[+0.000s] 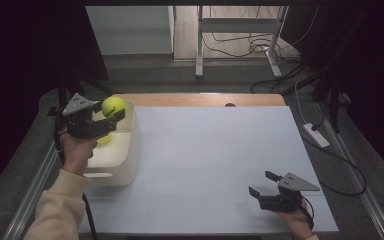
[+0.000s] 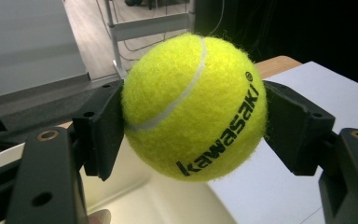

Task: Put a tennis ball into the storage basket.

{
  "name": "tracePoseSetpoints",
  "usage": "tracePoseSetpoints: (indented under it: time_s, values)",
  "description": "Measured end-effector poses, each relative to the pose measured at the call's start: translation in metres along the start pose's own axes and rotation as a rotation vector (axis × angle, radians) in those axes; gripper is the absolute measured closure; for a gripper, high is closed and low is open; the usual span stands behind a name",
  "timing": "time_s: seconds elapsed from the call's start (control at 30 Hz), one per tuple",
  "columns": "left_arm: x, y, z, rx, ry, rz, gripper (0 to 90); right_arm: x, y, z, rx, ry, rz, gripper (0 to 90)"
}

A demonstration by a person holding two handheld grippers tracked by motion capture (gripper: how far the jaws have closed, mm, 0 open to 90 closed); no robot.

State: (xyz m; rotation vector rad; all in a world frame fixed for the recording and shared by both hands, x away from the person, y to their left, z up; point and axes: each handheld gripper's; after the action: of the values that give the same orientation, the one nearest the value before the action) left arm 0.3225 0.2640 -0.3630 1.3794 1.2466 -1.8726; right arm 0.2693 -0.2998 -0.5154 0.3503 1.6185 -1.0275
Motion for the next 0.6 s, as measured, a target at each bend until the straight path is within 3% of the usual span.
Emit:
tracePoseSetpoints:
  time_s: [0.3,0.6]
  values:
    - [0.006,-0.005,-0.012,-0.045,-0.017,-0.025,27.2,0.0,0.0,0.0,0.0,0.0,-0.001,13.3]
    - [0.014,-0.006,-0.031,-0.089,-0.059,-0.061,27.2,0.0,0.001,0.0,-0.001,-0.003,-0.003,13.3]
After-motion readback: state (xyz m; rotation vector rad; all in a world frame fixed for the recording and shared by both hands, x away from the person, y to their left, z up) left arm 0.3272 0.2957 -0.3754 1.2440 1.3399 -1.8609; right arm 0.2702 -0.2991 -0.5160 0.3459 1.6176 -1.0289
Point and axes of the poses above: each handheld gripper's, and its own axes: y roughly forward along the jaws, x roughly out of its underside, z roughly to its right, and after that the axes turned 4 degrees about x, right-handed
